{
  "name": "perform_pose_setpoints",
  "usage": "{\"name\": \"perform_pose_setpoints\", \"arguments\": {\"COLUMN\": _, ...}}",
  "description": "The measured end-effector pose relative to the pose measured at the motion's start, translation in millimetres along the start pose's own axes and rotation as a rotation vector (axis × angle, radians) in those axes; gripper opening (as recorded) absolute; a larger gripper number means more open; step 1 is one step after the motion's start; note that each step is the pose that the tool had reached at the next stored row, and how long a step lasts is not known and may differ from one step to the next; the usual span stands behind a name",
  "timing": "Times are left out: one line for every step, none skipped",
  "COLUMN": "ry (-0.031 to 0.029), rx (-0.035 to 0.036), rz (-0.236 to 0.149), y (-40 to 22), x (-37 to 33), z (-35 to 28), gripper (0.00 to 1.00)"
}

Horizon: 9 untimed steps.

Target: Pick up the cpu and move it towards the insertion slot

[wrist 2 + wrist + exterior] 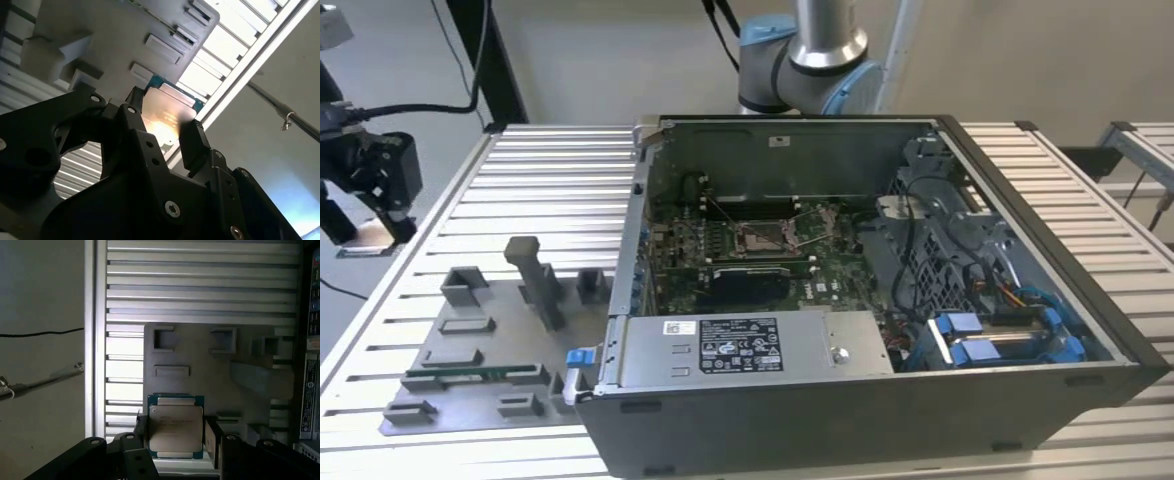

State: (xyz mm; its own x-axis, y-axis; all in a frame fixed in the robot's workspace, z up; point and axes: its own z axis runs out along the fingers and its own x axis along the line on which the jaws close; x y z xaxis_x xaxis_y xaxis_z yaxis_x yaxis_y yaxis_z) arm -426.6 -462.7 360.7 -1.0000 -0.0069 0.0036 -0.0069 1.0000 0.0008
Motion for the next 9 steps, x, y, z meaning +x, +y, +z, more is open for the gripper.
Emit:
{"name": "perform_pose_setpoints", "arguments": {"ry": 0.0001, "rx": 0.0001, "rz": 0.000, "y": 0.0, "x": 0.0, "z": -4.5, "gripper": 0.00}}
{"name": "perform_pose_setpoints", "arguments": {"ry": 0.0000, "rx": 0.0000, "rz": 0.000, "y": 0.0, "x": 0.0, "z": -9.0, "gripper": 0.00}}
{"name": "perform_pose_setpoints", "arguments": {"ry": 0.0001, "rx": 0.0001, "rz": 0.000, "y": 0.0, "x": 0.0, "z": -13.7, "gripper": 0.00}}
{"name": "perform_pose_setpoints", "arguments": {"ry": 0.0001, "rx": 0.0000, "rz": 0.000, "y": 0.0, "x": 0.1, "z": -18.3, "gripper": 0.00}}
{"name": "perform_pose_setpoints", "arguments": {"ry": 0.0000, "rx": 0.0000, "rz": 0.000, "y": 0.0, "x": 0.1, "z": -22.5, "gripper": 0.00}}
{"name": "perform_pose_setpoints", "arguments": {"ry": 0.0001, "rx": 0.0000, "rz": 0.000, "y": 0.0, "x": 0.1, "z": -27.4, "gripper": 0.00}}
{"name": "perform_pose_setpoints", "arguments": {"ry": 0.0000, "rx": 0.0000, "rz": 0.000, "y": 0.1, "x": 0.1, "z": -31.9, "gripper": 0.00}}
{"name": "perform_pose_setpoints", "arguments": {"ry": -0.0001, "rx": -0.0001, "rz": 0.000, "y": 0.1, "x": 0.1, "z": -36.2, "gripper": 0.00}}
{"name": "perform_pose_setpoints", "arguments": {"ry": 0.0001, "rx": 0.0001, "rz": 0.000, "y": 0.1, "x": 0.2, "z": -40.2, "gripper": 0.00}}
